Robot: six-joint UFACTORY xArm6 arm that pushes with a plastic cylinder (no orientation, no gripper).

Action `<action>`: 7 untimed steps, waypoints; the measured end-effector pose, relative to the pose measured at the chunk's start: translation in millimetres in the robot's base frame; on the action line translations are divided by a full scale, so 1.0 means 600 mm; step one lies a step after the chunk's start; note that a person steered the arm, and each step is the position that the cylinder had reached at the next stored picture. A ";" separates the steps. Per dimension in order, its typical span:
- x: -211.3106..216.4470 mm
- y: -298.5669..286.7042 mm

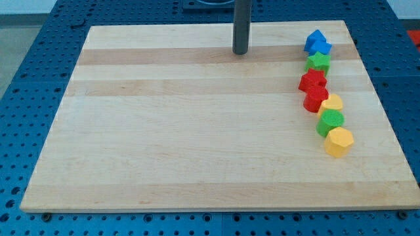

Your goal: Push yellow hexagon towards bottom center

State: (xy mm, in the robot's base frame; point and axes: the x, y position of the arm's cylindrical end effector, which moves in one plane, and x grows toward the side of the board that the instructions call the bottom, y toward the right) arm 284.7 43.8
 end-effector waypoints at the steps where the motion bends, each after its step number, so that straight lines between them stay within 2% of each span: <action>1: 0.003 -0.017; 2: 0.005 -0.019; 4: 0.118 -0.019; 7: 0.127 -0.013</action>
State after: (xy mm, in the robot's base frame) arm 361.1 35.9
